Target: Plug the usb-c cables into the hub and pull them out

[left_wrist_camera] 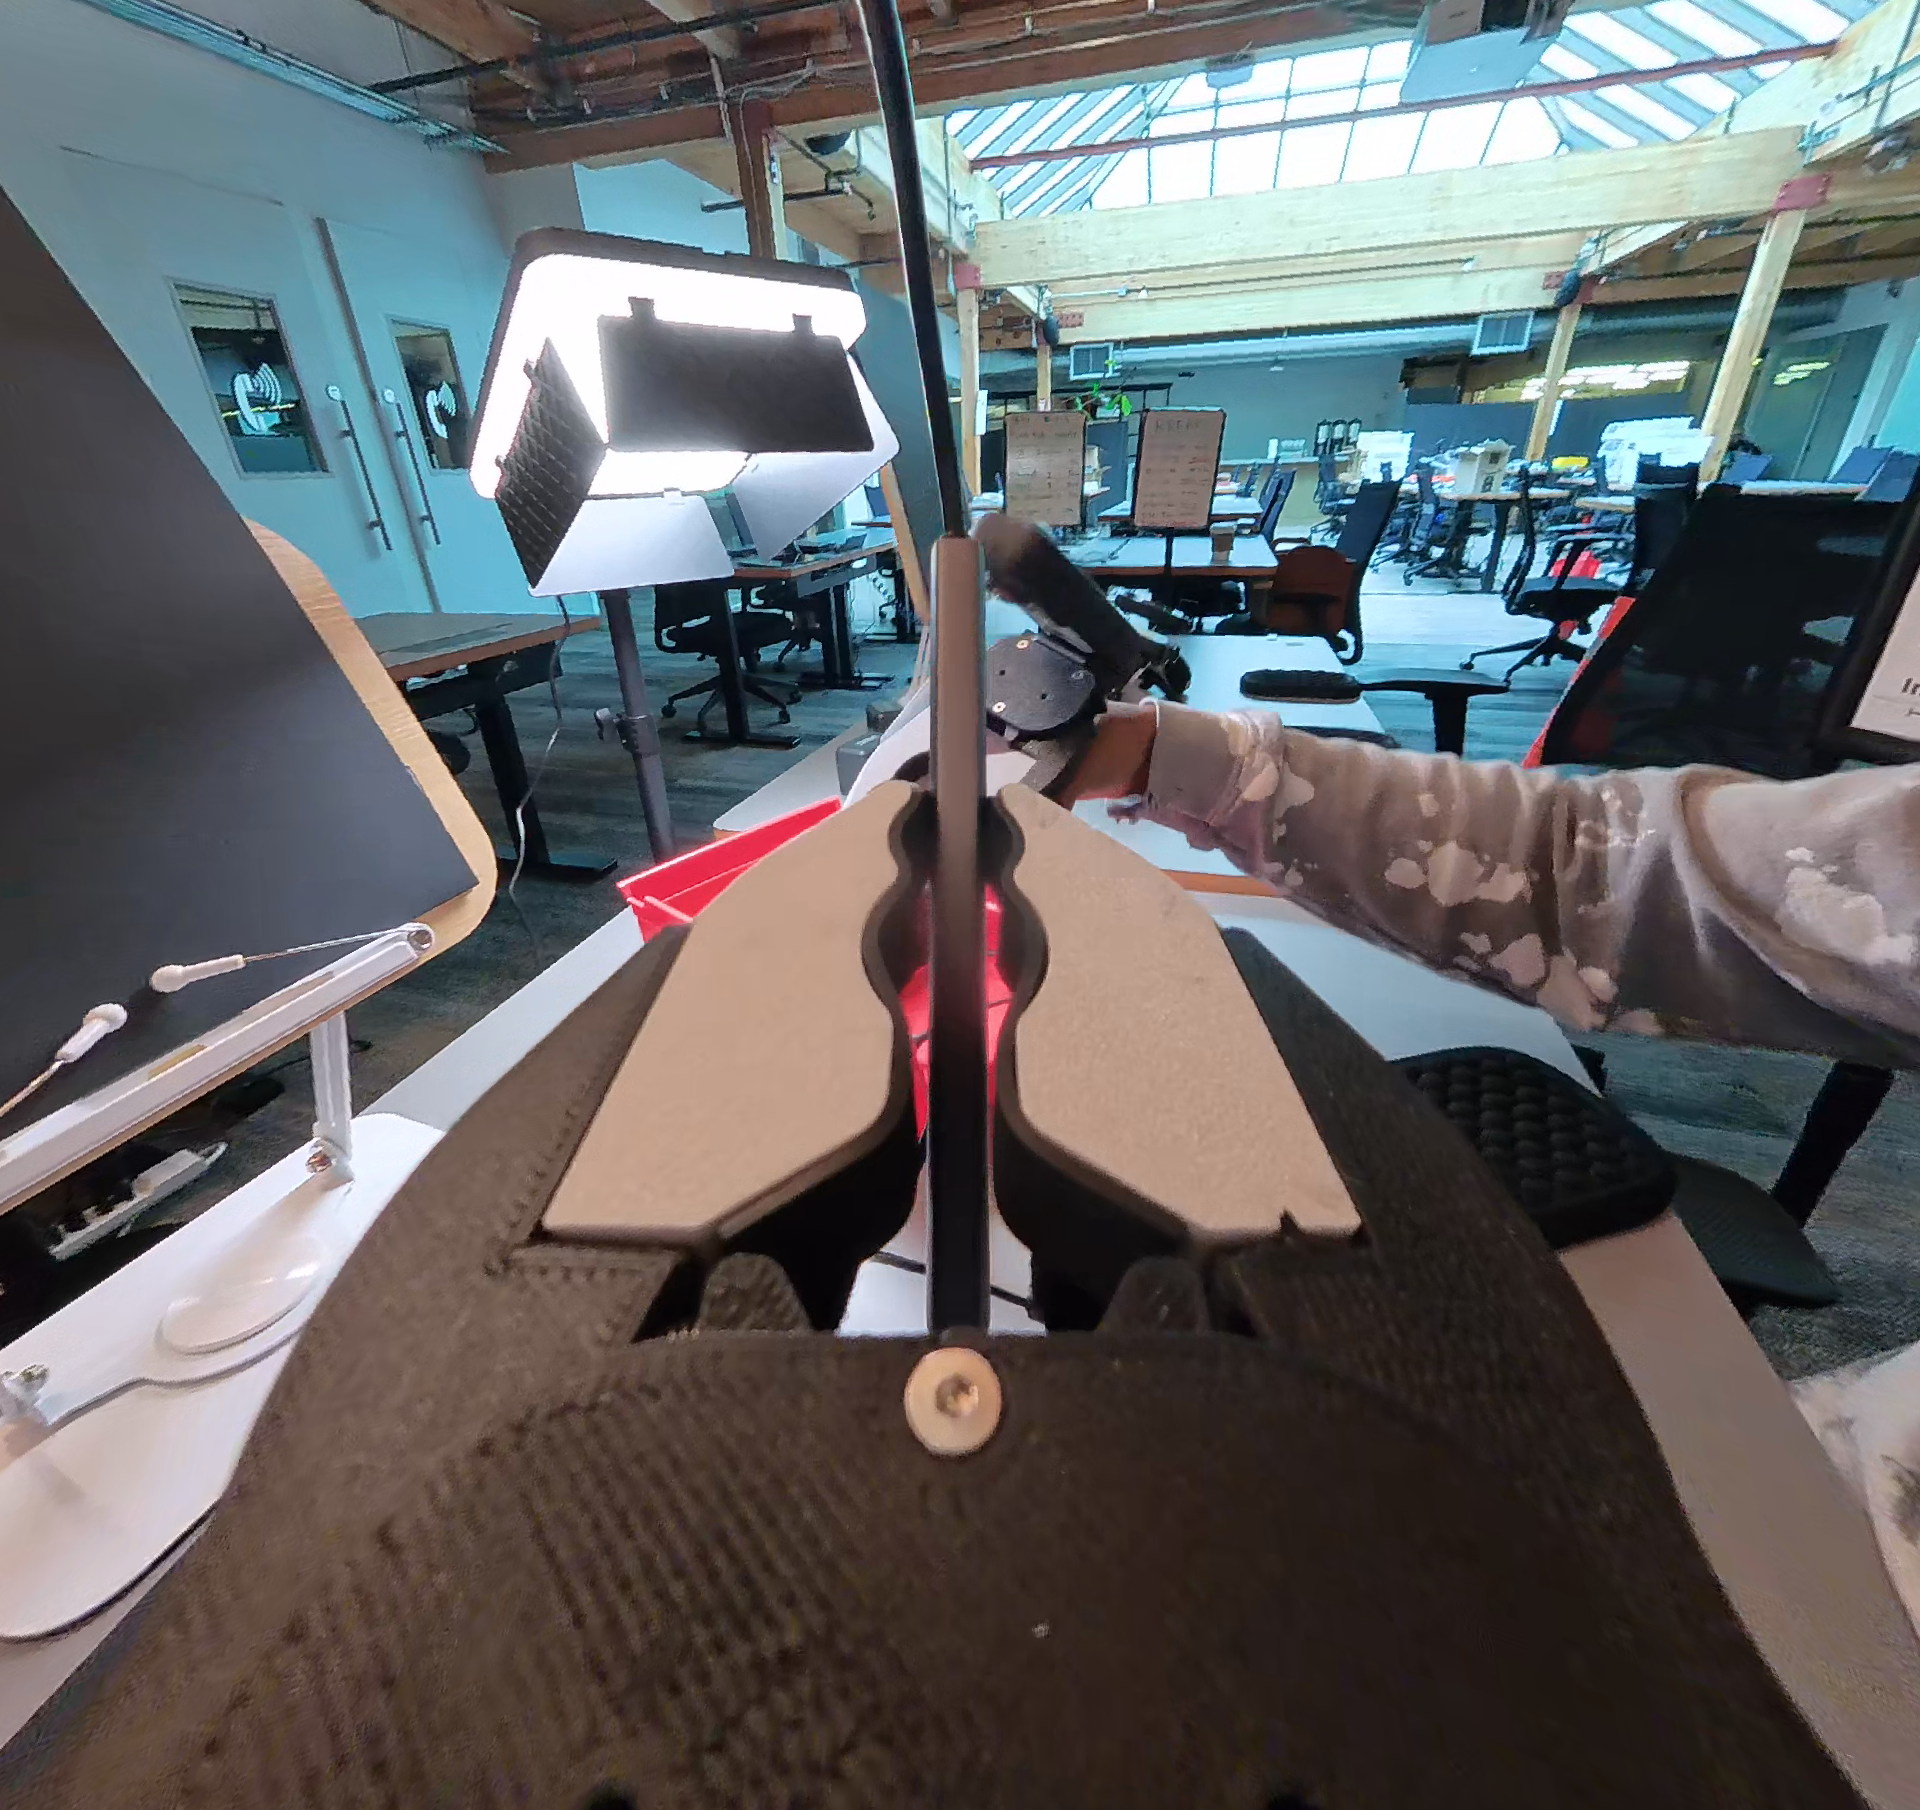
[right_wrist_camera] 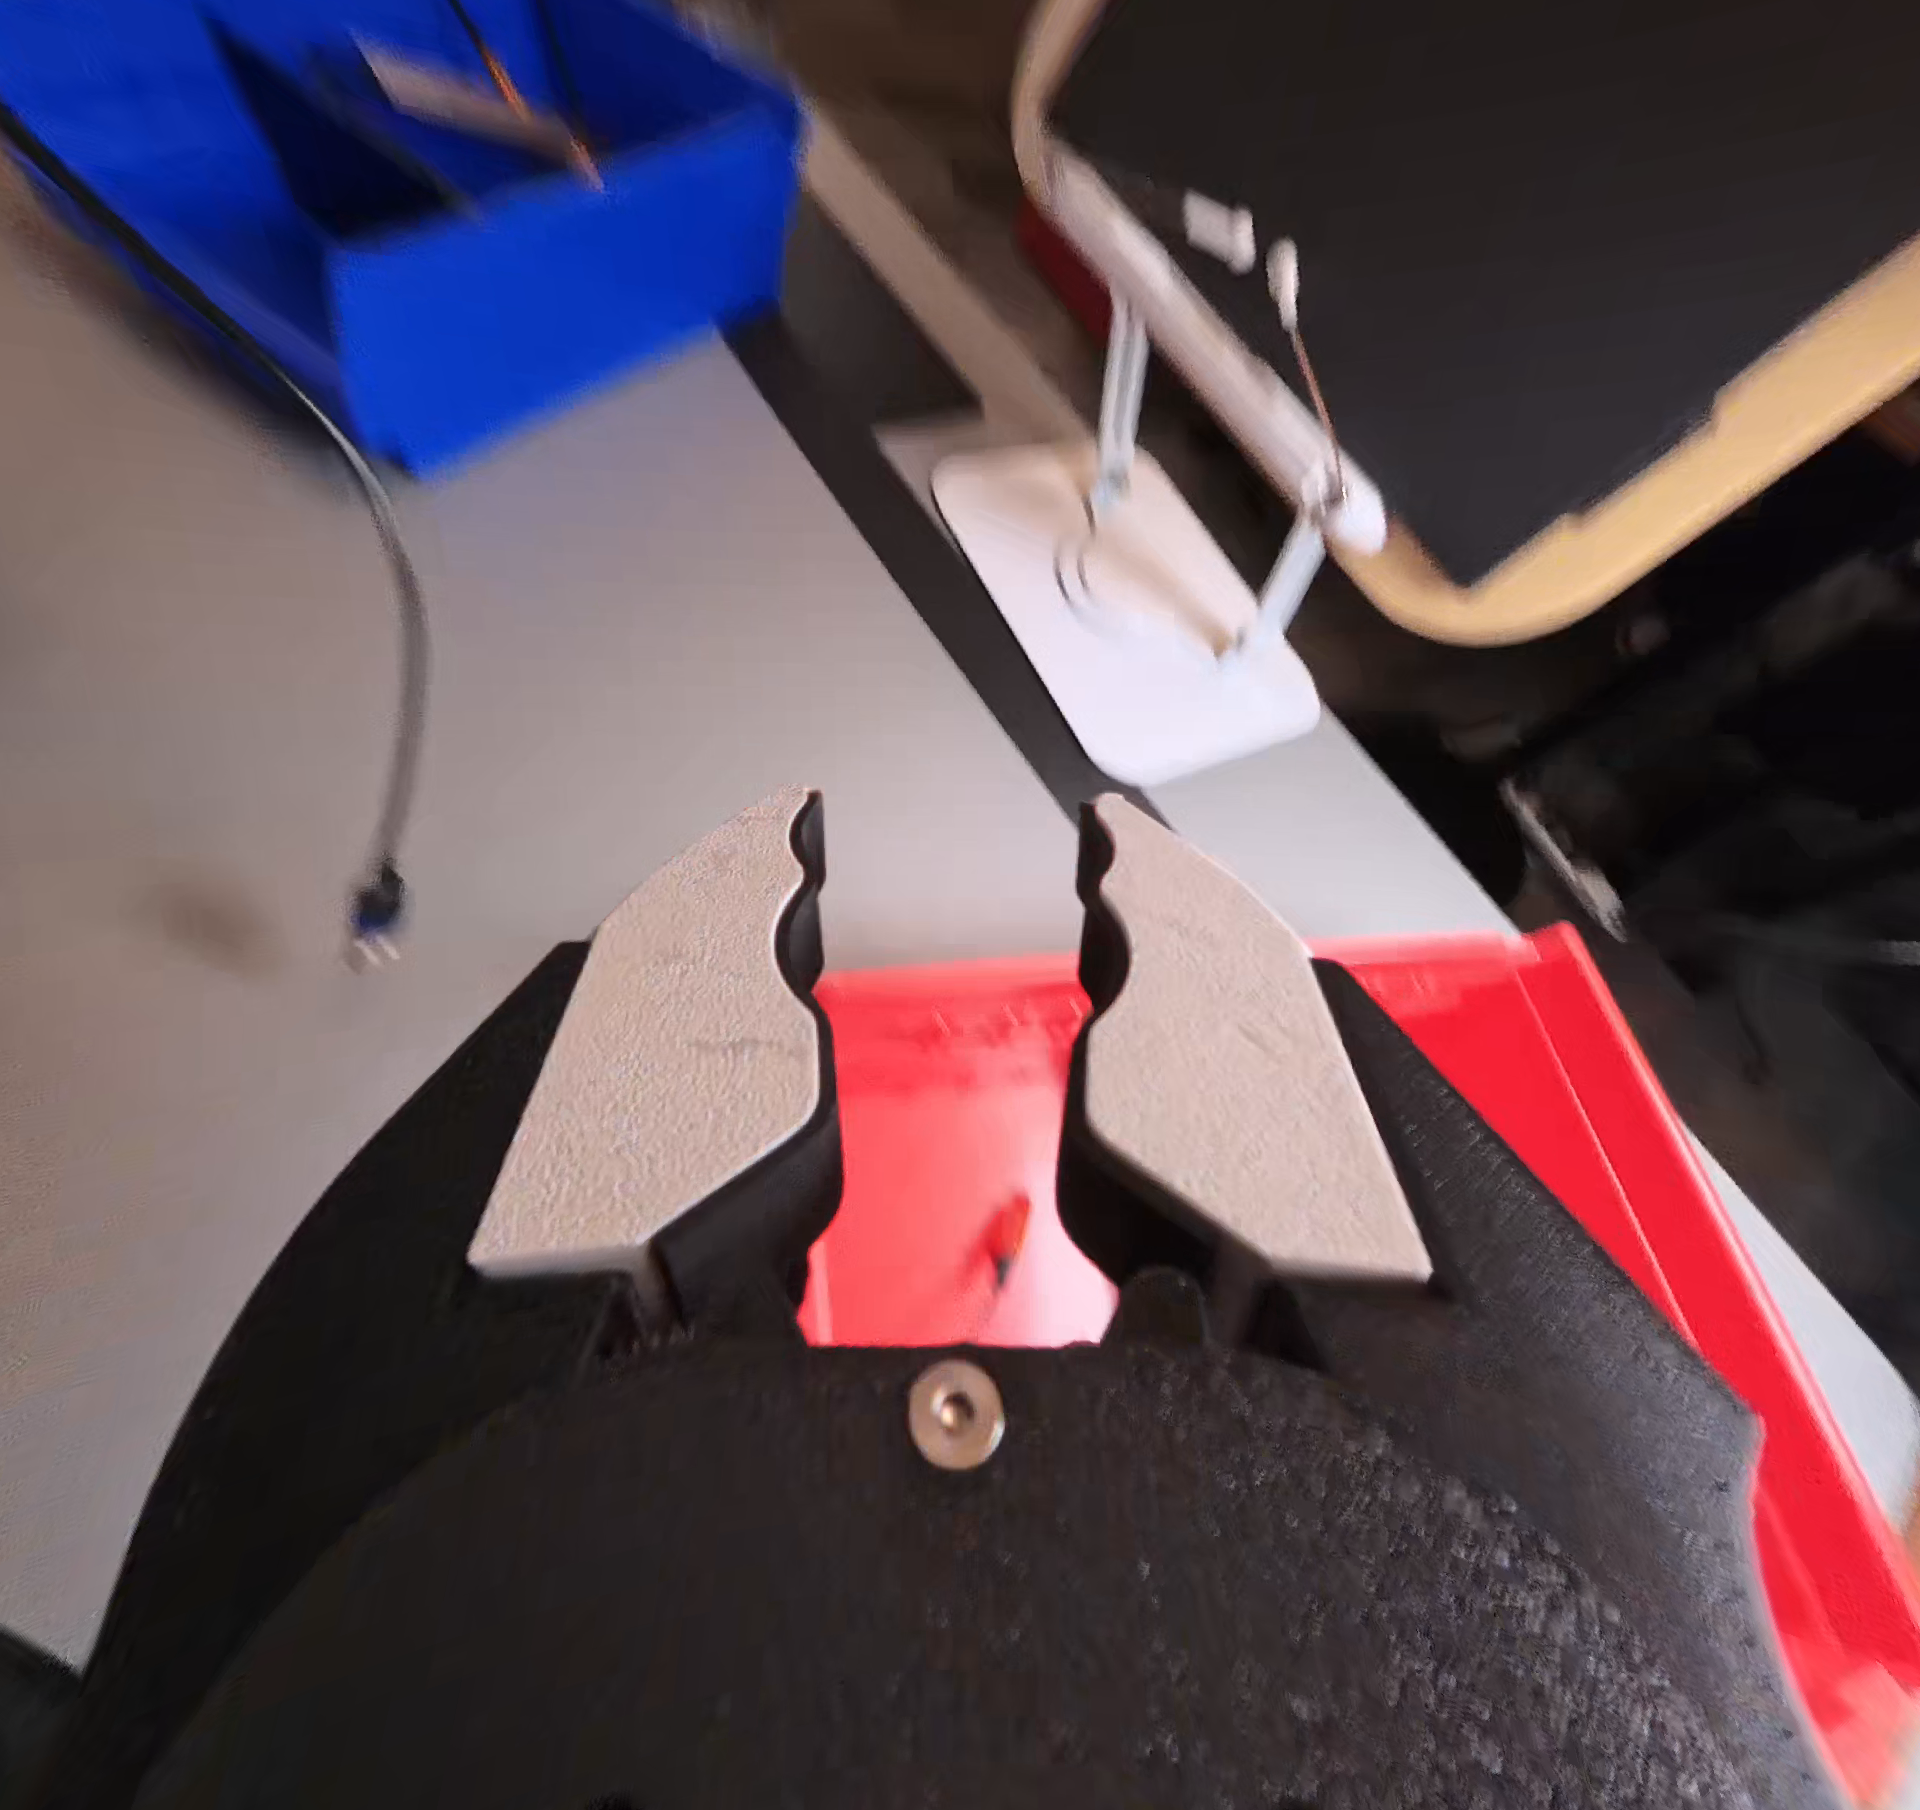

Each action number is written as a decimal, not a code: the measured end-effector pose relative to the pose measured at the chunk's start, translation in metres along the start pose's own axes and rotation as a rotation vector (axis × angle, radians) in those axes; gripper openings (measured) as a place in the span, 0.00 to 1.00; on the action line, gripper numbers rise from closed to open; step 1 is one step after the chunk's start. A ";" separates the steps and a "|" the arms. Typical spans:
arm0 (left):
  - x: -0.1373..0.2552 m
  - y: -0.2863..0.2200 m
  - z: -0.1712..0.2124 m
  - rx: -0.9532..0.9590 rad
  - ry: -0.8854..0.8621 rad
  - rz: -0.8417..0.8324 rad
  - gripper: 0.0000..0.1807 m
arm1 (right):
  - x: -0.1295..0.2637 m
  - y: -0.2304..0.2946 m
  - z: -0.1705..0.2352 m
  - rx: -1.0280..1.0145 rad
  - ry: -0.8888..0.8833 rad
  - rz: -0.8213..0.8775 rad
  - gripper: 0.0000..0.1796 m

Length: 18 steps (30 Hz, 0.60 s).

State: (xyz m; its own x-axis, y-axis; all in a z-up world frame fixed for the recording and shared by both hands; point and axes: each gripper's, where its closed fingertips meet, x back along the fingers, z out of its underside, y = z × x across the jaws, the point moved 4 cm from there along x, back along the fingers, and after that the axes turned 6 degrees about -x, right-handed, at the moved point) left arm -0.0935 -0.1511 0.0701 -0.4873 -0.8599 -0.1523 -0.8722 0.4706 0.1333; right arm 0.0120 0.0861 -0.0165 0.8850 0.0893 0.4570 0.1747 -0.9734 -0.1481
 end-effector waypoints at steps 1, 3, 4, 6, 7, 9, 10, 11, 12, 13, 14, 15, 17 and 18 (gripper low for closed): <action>-0.001 0.000 0.000 0.006 -0.016 0.005 0.05 | 0.004 0.014 -0.015 -0.011 -0.093 -0.041 0.25; -0.003 -0.002 -0.001 0.019 -0.054 0.019 0.06 | 0.010 0.046 -0.040 -0.018 -0.253 -0.153 0.23; -0.004 -0.003 -0.001 0.031 -0.073 0.030 0.06 | 0.011 0.063 -0.049 -0.016 -0.308 -0.215 0.23; -0.008 -0.007 0.000 0.058 -0.106 0.063 0.06 | 0.011 0.095 -0.064 0.006 -0.397 -0.317 0.22; -0.010 -0.010 0.000 0.067 -0.122 0.078 0.06 | 0.009 0.109 -0.069 0.018 -0.429 -0.354 0.22; -0.016 -0.016 0.002 0.079 -0.153 0.106 0.06 | 0.004 0.133 -0.079 0.023 -0.496 -0.433 0.20; -0.019 -0.019 0.003 0.086 -0.168 0.122 0.05 | 0.001 0.142 -0.082 0.019 -0.519 -0.471 0.20; -0.022 -0.022 0.005 0.094 -0.182 0.137 0.06 | -0.004 0.149 -0.084 0.015 -0.532 -0.496 0.19; -0.025 -0.025 0.007 0.101 -0.193 0.149 0.06 | -0.008 0.155 -0.086 0.015 -0.545 -0.515 0.18; -0.028 -0.027 0.010 0.102 -0.196 0.154 0.05 | -0.010 0.159 -0.088 0.002 -0.566 -0.546 0.16; -0.031 -0.028 0.013 0.100 -0.191 0.154 0.06 | -0.010 0.161 -0.090 -0.028 -0.586 -0.576 0.12; -0.033 -0.028 0.016 0.100 -0.183 0.154 0.06 | -0.010 0.160 -0.091 -0.056 -0.599 -0.582 0.07; -0.037 -0.030 0.021 0.116 -0.177 0.166 0.06 | -0.010 0.157 -0.087 -0.054 -0.594 -0.572 0.04; -0.038 -0.030 0.023 0.122 -0.169 0.173 0.06 | -0.010 0.157 -0.084 -0.050 -0.585 -0.570 0.04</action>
State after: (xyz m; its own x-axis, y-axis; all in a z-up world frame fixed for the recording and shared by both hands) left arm -0.0495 -0.1277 0.0489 -0.6210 -0.7239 -0.3005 -0.7688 0.6372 0.0540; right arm -0.0054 -0.0849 0.0297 0.7505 0.6557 -0.0830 0.6588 -0.7522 0.0144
